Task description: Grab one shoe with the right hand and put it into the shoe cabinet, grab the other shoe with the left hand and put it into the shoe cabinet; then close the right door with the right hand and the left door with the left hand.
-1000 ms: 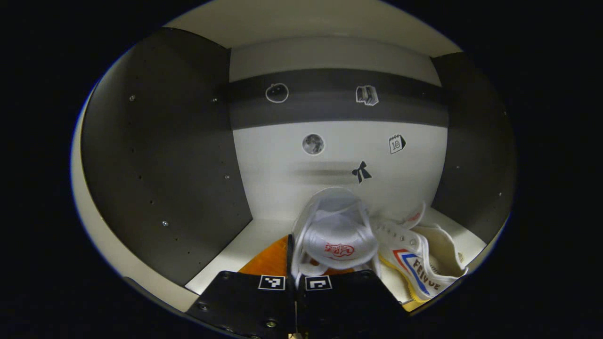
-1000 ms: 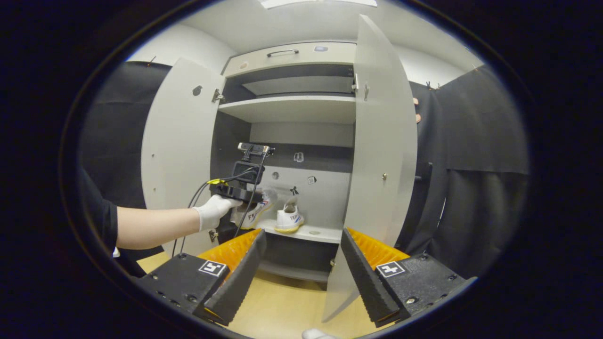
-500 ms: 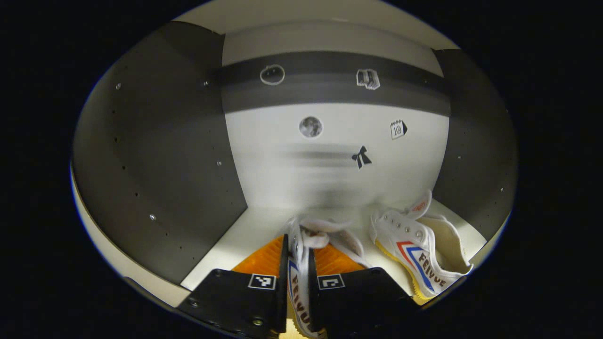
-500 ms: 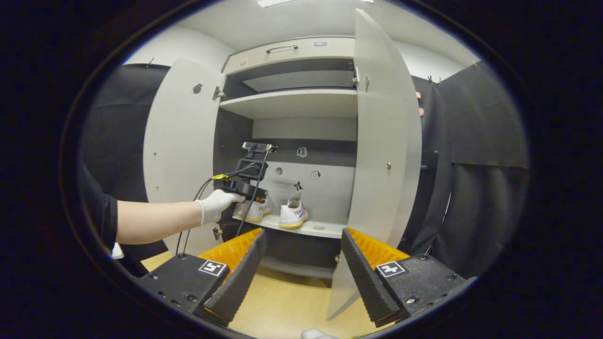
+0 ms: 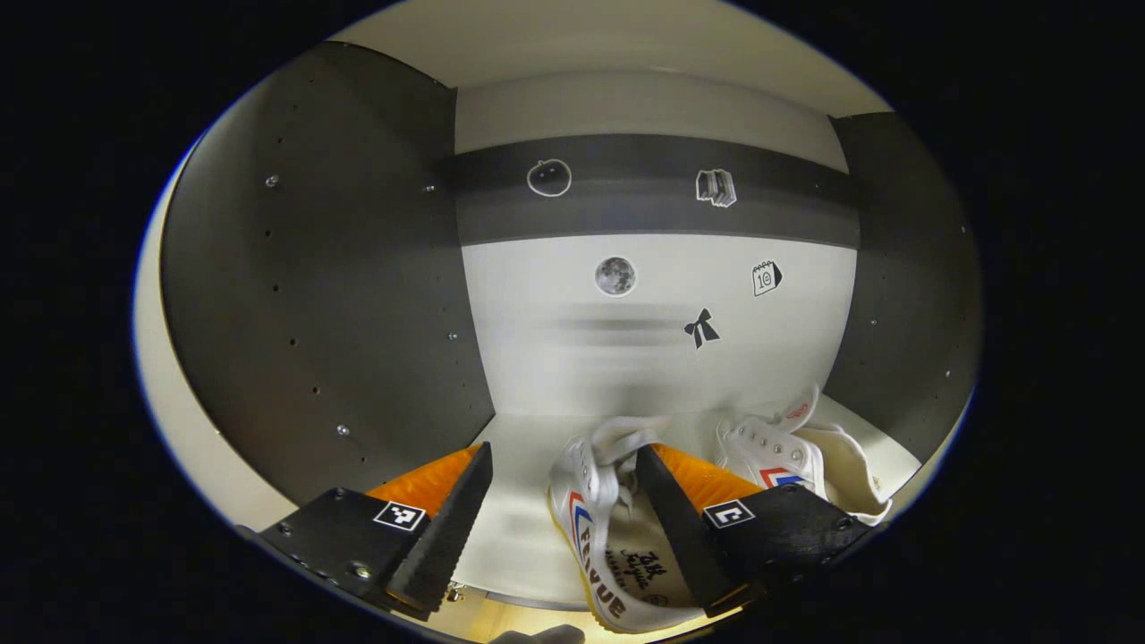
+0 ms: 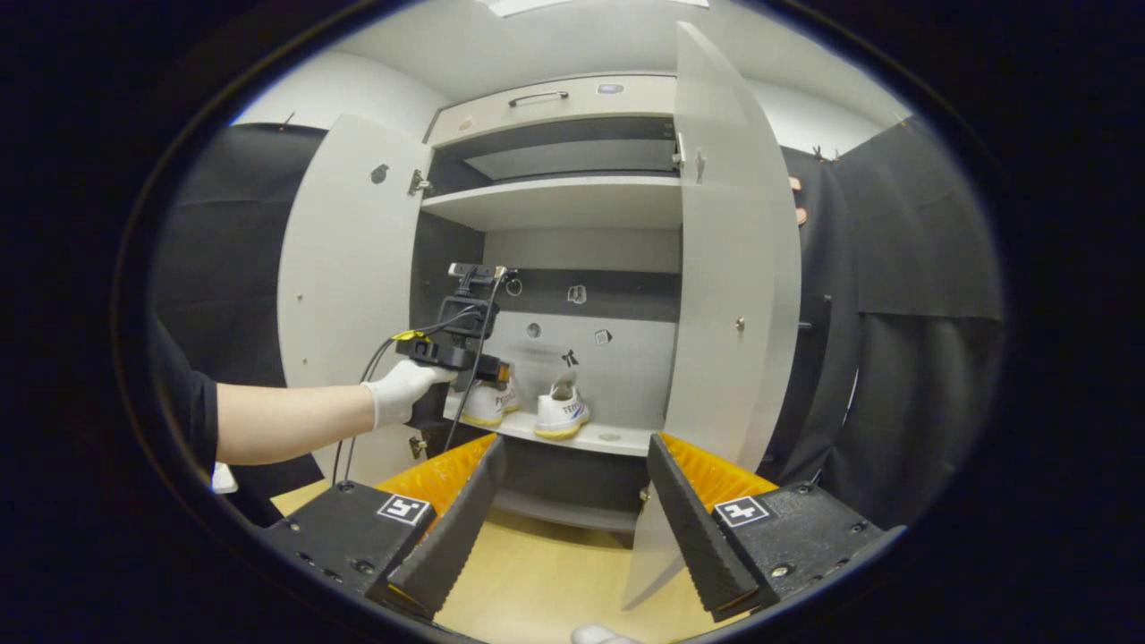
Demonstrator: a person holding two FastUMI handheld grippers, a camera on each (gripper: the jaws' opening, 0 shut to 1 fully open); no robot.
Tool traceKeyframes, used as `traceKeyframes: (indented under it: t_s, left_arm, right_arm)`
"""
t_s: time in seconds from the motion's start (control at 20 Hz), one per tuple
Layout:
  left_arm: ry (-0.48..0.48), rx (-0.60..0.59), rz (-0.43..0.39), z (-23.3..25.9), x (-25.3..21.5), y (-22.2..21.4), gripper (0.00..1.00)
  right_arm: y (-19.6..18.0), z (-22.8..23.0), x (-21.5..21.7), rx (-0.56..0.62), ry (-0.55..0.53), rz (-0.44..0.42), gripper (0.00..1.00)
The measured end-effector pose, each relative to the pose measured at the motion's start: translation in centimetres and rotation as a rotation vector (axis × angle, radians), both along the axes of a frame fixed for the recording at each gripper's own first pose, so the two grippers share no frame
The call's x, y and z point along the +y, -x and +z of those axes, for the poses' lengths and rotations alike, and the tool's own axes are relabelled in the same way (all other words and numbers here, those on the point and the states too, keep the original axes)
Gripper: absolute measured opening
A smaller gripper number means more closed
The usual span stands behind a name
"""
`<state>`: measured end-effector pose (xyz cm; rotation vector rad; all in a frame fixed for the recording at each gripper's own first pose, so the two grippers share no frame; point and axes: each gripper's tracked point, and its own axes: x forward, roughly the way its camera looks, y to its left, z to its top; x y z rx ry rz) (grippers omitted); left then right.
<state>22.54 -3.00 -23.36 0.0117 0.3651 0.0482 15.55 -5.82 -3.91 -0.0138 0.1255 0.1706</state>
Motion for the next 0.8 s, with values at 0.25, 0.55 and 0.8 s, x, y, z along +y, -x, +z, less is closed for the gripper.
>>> traceKeyframes:
  t_s: [0.25,0.55,0.8]
  left_arm:
    - [-0.029,-0.048,-0.026,2.0,0.1,2.4,0.97]
    - [-0.039,-0.182,-0.071,7.8,-0.2,8.9,0.96]
    - [-0.036,-0.322,-0.117,11.9,-0.7,17.0,0.96]
  right_arm:
    - [0.9,0.1,1.1,0.0,0.007,0.003,1.0]
    - [2.5,1.3,2.5,-0.022,0.005,-0.011,1.0]
    - [4.3,3.0,2.4,-0.066,0.0,-0.059,1.0]
